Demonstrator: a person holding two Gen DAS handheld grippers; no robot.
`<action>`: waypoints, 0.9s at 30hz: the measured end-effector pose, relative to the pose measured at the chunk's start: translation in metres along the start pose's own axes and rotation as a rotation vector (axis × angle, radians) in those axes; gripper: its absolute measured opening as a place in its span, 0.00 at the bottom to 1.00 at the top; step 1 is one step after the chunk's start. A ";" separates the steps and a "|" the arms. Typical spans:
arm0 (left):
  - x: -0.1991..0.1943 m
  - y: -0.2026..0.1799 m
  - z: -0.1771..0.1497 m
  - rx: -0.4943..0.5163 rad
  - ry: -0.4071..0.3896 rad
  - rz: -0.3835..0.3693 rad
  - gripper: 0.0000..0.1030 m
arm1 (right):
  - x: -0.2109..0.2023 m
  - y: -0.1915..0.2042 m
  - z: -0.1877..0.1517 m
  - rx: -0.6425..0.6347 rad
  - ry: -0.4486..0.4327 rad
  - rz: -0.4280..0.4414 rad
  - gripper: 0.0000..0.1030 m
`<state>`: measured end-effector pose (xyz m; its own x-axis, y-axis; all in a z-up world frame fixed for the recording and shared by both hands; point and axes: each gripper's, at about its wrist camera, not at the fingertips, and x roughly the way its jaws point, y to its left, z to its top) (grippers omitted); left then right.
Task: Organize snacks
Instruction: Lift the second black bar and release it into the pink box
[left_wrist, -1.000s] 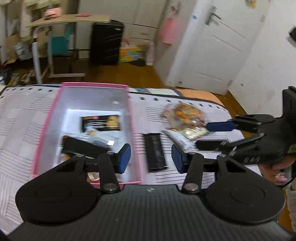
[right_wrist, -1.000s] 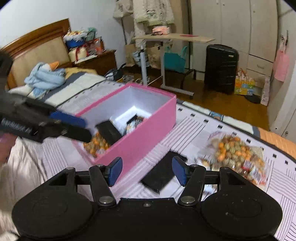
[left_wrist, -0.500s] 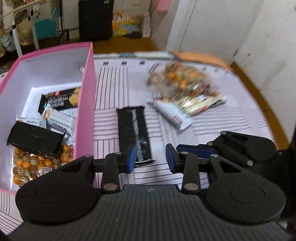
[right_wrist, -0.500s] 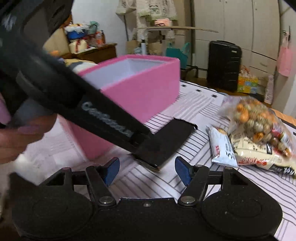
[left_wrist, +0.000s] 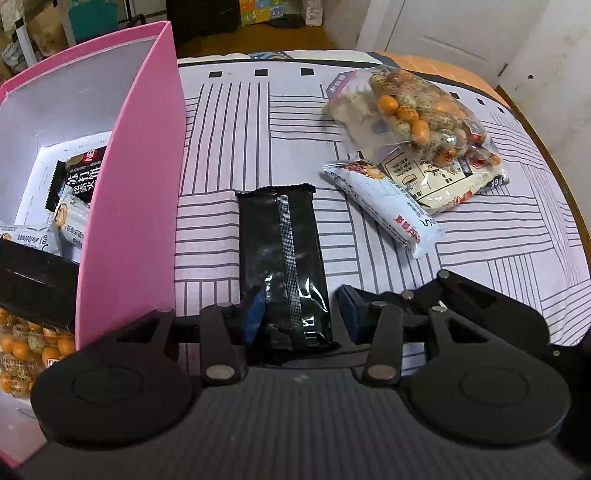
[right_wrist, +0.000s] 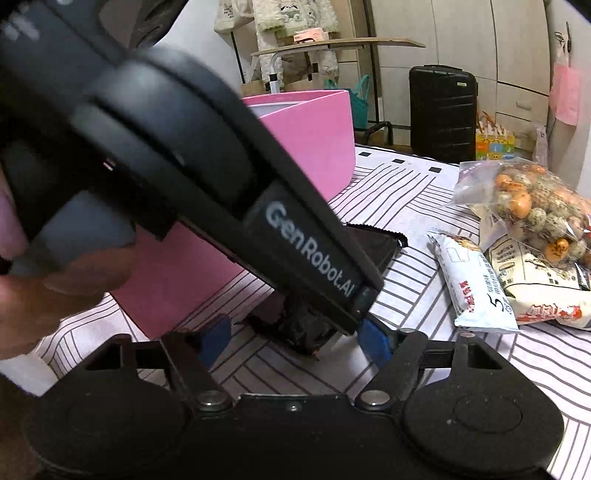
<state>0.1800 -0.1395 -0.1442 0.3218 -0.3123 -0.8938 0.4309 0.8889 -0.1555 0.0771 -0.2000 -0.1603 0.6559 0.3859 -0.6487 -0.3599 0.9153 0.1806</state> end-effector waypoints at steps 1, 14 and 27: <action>0.001 0.000 0.001 -0.005 0.007 -0.014 0.41 | 0.001 0.000 0.000 -0.001 -0.002 -0.001 0.82; -0.008 0.004 0.001 -0.069 -0.045 -0.055 0.38 | 0.017 0.019 0.001 -0.027 -0.025 -0.118 0.95; -0.004 0.002 0.004 -0.032 -0.061 -0.003 0.47 | -0.016 0.026 -0.016 -0.028 -0.040 -0.142 0.73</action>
<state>0.1830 -0.1381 -0.1392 0.3716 -0.3335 -0.8664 0.4052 0.8980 -0.1718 0.0472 -0.1843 -0.1574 0.7273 0.2573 -0.6362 -0.2794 0.9578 0.0679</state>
